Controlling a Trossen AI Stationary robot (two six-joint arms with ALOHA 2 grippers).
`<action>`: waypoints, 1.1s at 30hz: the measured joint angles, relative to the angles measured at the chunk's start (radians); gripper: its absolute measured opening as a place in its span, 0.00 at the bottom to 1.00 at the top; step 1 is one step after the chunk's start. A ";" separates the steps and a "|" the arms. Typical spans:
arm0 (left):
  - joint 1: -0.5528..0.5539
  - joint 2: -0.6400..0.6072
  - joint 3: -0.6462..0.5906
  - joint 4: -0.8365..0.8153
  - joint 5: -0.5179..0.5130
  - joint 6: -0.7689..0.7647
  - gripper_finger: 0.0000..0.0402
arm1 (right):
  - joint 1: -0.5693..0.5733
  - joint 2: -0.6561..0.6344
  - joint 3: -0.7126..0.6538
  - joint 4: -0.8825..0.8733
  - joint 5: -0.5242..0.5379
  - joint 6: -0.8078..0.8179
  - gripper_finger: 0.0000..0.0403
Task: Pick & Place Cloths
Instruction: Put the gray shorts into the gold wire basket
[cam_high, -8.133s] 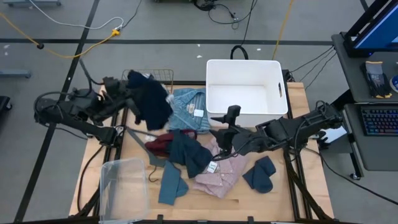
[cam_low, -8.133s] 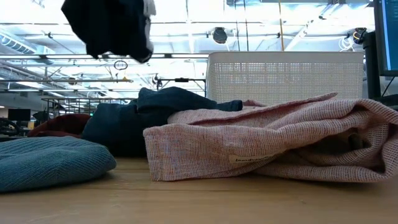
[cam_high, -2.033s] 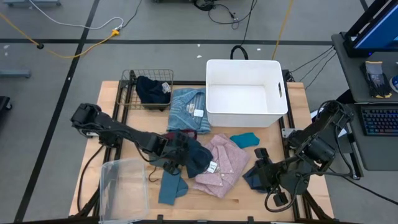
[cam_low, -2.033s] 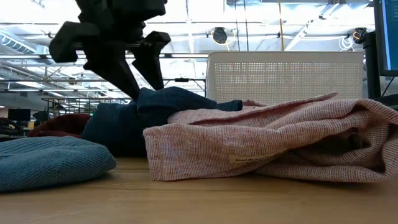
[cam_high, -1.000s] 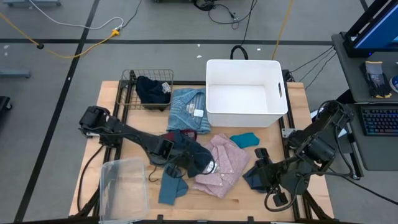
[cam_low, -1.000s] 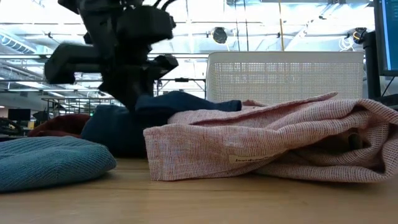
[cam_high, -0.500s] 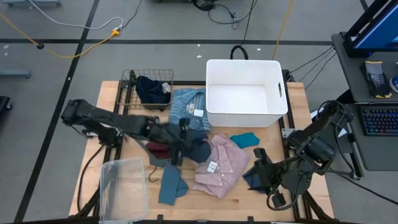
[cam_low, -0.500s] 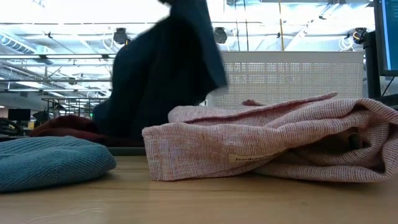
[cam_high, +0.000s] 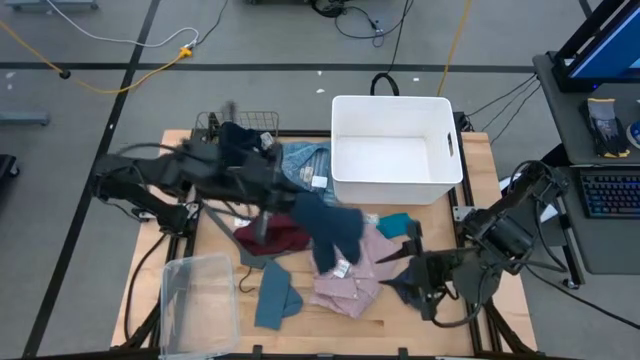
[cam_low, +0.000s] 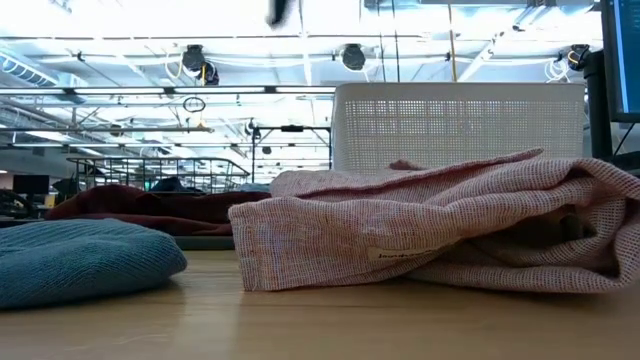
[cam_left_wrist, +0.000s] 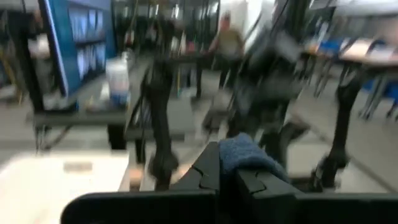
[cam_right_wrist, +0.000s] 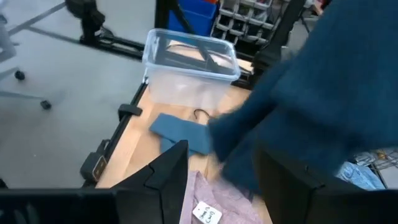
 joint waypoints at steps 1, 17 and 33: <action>0.000 -0.002 0.010 0.027 0.008 0.007 0.00 | -0.007 0.000 0.000 0.000 -0.002 -0.005 0.42; 0.003 0.002 0.079 0.321 0.117 0.017 0.00 | -0.163 0.000 -0.049 0.131 -0.008 -0.025 0.42; 0.003 0.001 0.079 0.349 0.179 -0.070 0.00 | -0.253 0.000 -0.207 0.579 -0.065 -0.193 0.72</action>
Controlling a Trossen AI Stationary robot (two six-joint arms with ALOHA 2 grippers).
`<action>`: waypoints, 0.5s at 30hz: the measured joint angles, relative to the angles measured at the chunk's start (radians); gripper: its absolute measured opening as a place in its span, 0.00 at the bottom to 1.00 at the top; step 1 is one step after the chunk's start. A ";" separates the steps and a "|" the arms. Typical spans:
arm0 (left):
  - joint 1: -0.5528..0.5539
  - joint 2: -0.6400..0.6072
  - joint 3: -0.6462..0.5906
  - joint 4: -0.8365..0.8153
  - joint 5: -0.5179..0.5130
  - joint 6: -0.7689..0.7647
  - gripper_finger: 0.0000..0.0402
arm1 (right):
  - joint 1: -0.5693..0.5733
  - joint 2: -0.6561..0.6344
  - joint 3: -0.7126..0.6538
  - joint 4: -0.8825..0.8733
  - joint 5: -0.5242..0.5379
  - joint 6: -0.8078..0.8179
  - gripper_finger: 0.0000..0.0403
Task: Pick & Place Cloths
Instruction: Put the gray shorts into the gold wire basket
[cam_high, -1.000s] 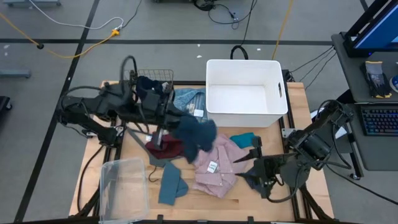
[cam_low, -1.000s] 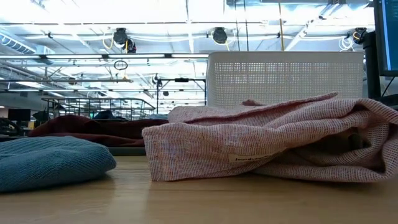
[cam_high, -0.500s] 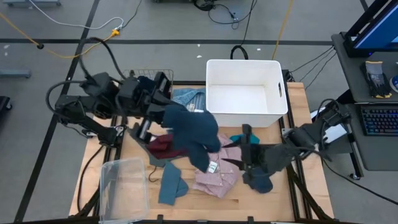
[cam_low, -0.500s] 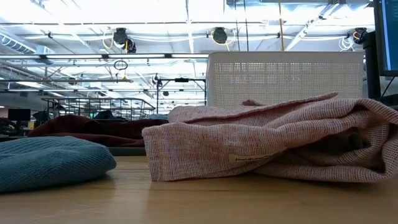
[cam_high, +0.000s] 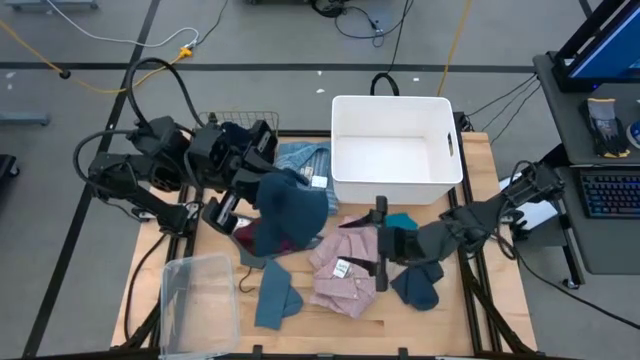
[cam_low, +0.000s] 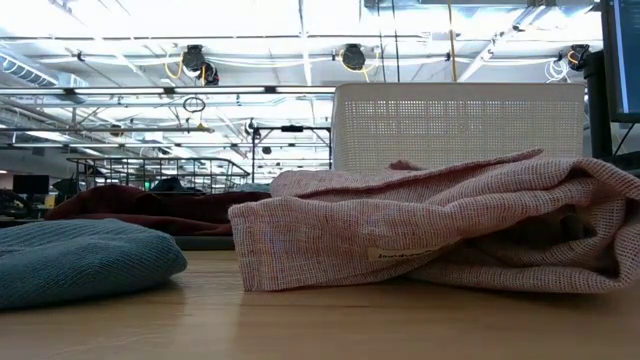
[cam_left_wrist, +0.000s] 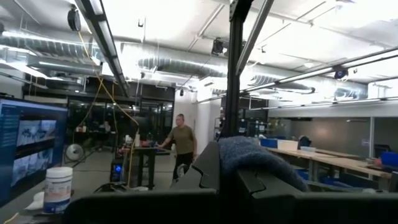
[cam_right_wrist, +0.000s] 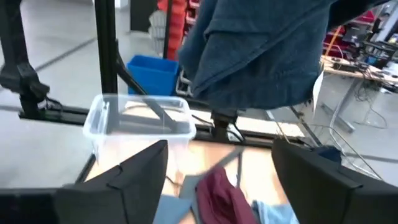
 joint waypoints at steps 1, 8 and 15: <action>0.000 0.000 0.000 0.000 0.000 0.000 0.00 | -0.006 0.001 -0.008 0.030 -0.005 -0.007 0.73; 0.000 0.000 0.000 0.001 -0.004 0.001 0.00 | -0.045 0.000 -0.063 0.222 -0.028 0.005 0.80; 0.000 0.000 0.000 -0.001 -0.031 0.048 0.00 | -0.067 0.000 -0.077 0.289 -0.076 0.084 0.84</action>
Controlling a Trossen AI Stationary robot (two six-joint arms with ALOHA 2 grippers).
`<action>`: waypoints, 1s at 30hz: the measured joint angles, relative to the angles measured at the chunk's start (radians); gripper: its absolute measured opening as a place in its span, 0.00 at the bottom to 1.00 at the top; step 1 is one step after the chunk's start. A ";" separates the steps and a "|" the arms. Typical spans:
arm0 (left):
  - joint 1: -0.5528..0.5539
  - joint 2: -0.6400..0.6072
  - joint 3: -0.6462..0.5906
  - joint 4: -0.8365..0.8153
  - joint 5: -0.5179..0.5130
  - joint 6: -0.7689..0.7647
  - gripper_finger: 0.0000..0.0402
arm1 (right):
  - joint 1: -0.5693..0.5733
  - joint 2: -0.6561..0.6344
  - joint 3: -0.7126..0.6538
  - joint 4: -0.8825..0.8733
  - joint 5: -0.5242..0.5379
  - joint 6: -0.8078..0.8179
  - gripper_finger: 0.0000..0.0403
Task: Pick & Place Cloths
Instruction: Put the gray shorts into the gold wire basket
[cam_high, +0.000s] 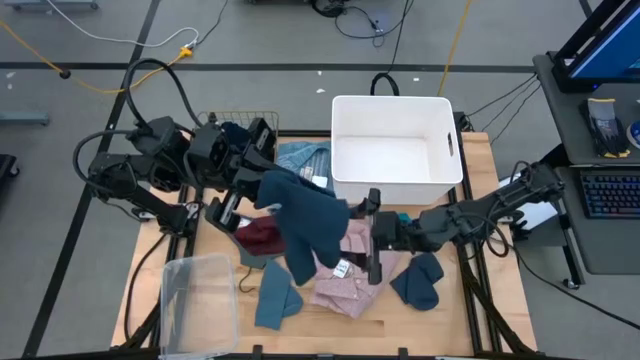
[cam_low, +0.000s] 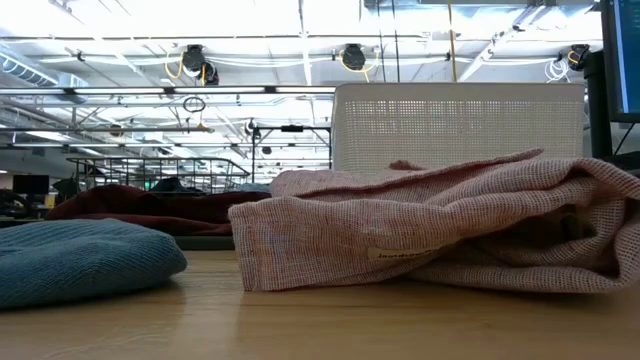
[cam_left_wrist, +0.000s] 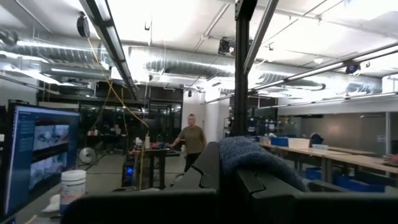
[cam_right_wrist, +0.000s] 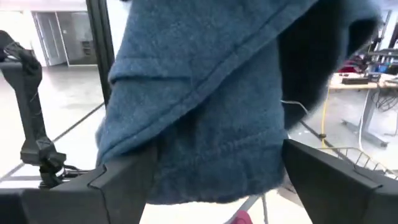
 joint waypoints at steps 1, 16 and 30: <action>0.000 0.000 0.000 0.000 0.000 0.001 0.00 | -0.006 0.000 0.000 0.000 0.000 0.013 0.85; 0.000 0.000 -0.001 -0.060 -0.038 0.075 0.00 | -0.001 0.000 0.000 -0.022 -0.034 0.066 0.85; 0.030 -0.014 -0.001 -0.060 -0.018 0.090 0.00 | 0.013 -0.031 0.000 -0.168 -0.026 0.170 0.85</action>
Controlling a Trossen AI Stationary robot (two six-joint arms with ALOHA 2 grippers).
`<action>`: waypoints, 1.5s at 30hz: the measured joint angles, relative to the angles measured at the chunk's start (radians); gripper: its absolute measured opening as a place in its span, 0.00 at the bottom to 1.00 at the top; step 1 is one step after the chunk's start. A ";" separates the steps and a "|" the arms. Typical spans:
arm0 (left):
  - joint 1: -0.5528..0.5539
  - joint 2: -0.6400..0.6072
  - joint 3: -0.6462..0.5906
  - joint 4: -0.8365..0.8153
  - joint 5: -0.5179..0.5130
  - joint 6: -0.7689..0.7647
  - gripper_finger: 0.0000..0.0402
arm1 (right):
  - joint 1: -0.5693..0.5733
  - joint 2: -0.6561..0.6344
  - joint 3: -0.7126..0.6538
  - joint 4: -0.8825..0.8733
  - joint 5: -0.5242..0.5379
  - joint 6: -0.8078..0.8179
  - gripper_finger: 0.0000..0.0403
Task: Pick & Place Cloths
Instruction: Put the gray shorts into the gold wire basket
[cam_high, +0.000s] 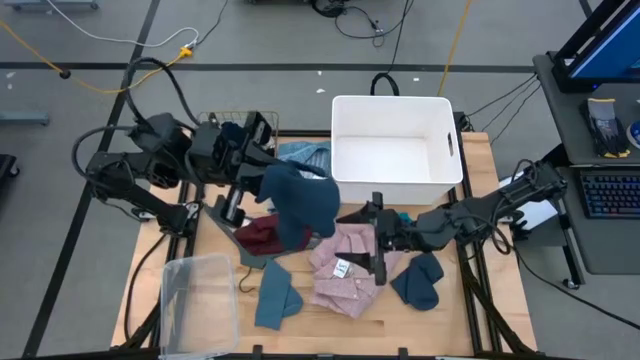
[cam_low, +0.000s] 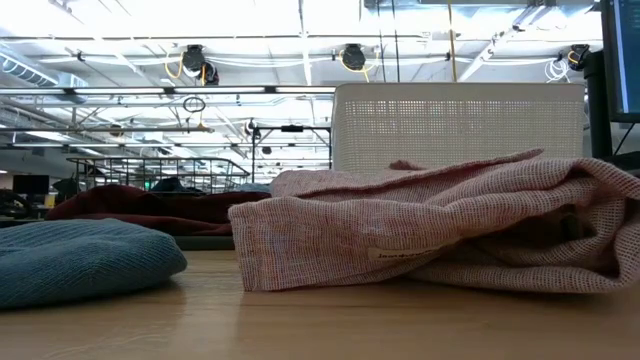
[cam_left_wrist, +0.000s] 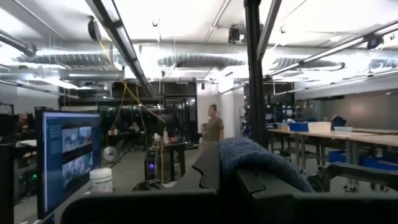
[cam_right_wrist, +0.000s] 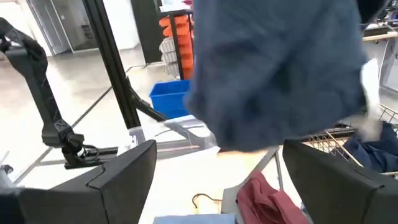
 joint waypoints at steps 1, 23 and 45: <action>0.000 0.001 0.000 -0.004 0.000 0.000 0.00 | -0.002 0.000 0.000 0.014 -0.001 0.000 0.85; 0.001 0.024 0.000 -0.012 -0.001 -0.003 0.00 | -0.079 0.021 0.000 0.105 -0.006 0.000 0.85; 0.005 0.049 0.001 0.014 0.012 -0.052 0.00 | -0.077 0.020 0.000 0.066 -0.003 -0.052 0.03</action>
